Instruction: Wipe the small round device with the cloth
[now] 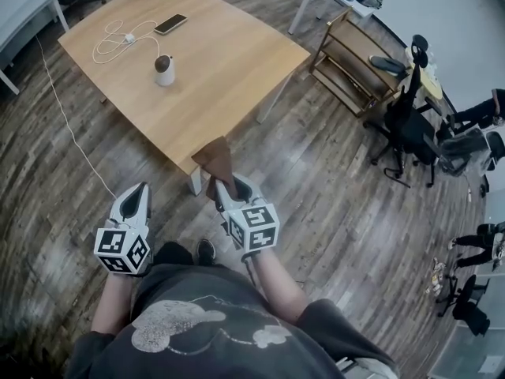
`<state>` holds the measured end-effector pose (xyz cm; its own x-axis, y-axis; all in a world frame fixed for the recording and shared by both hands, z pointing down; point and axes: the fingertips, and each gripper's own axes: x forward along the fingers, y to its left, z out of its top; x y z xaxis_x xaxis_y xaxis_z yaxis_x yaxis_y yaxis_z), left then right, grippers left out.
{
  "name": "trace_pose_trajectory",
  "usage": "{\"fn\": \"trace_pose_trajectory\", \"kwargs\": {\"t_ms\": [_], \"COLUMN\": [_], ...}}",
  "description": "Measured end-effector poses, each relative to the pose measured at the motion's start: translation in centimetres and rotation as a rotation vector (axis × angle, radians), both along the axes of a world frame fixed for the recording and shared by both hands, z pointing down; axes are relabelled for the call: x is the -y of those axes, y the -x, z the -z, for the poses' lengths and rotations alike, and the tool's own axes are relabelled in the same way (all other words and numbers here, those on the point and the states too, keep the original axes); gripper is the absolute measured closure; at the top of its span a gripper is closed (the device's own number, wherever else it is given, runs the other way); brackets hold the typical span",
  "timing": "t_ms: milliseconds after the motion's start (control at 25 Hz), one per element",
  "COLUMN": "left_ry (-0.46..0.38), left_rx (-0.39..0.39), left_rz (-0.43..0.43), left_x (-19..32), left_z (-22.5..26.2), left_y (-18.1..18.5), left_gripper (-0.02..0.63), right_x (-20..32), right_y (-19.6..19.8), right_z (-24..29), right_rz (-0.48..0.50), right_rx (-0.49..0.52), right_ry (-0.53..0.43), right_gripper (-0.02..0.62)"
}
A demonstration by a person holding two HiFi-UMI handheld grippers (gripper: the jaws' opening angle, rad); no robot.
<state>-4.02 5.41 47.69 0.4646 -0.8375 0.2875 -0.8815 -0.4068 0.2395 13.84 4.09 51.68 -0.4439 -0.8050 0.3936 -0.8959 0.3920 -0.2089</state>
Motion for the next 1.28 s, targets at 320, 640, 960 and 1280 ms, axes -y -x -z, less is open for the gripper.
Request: {"fn": "trace_pose_trajectory", "kwargs": {"t_ms": [320,640,960,1280], "left_ry": [-0.017,-0.034,-0.038,-0.042], "left_rx": [-0.042,-0.05,-0.078,-0.08], "left_rz": [-0.045,-0.104,-0.084,-0.077], "left_x": [-0.5,-2.2,-2.6,-2.6], "left_z": [1.0,1.7,2.1,2.2], "left_y": [0.7,2.0,3.5,4.0], "left_gripper": [0.588,0.588,0.588,0.588], "right_x": [-1.2,-3.6,-3.9,-3.7], "right_y": [1.8,5.3,6.3,6.2], "right_z": [1.0,1.1,1.7,1.1], "right_rz": [-0.007,0.038,0.03,0.013], "right_rx": [-0.037,-0.081,-0.1,-0.088], "right_ry": [0.003,0.021,0.018,0.036], "right_gripper": [0.523,0.525,0.525,0.525]}}
